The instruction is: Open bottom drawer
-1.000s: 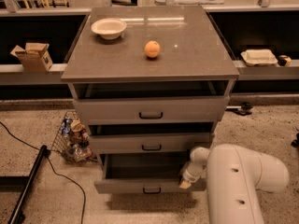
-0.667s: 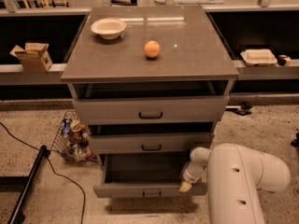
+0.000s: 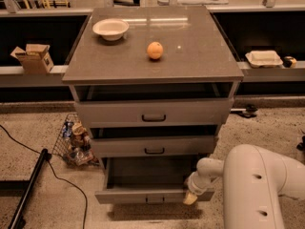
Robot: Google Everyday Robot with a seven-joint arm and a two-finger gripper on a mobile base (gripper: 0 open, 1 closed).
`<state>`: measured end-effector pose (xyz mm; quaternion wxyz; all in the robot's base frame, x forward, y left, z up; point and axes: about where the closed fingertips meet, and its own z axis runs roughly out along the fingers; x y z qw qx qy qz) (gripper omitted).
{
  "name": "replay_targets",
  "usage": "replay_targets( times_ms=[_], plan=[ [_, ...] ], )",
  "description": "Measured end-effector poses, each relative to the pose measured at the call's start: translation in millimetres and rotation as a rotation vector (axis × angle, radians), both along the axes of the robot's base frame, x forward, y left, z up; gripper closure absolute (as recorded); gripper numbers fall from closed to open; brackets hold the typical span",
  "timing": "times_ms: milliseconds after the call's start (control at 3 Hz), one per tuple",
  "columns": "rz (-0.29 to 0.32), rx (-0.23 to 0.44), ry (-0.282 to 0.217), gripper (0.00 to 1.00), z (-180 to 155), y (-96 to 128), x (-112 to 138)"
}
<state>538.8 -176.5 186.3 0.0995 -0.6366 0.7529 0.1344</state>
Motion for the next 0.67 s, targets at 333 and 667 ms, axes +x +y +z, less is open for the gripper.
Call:
replay_targets(
  times_ms=[333,667],
  plan=[
    [-0.015,0.009,-0.001,0.00,3.3,-1.3,-11.8],
    [-0.024,0.026,0.013,0.00,-0.1,-2.7,-18.3]
  ],
)
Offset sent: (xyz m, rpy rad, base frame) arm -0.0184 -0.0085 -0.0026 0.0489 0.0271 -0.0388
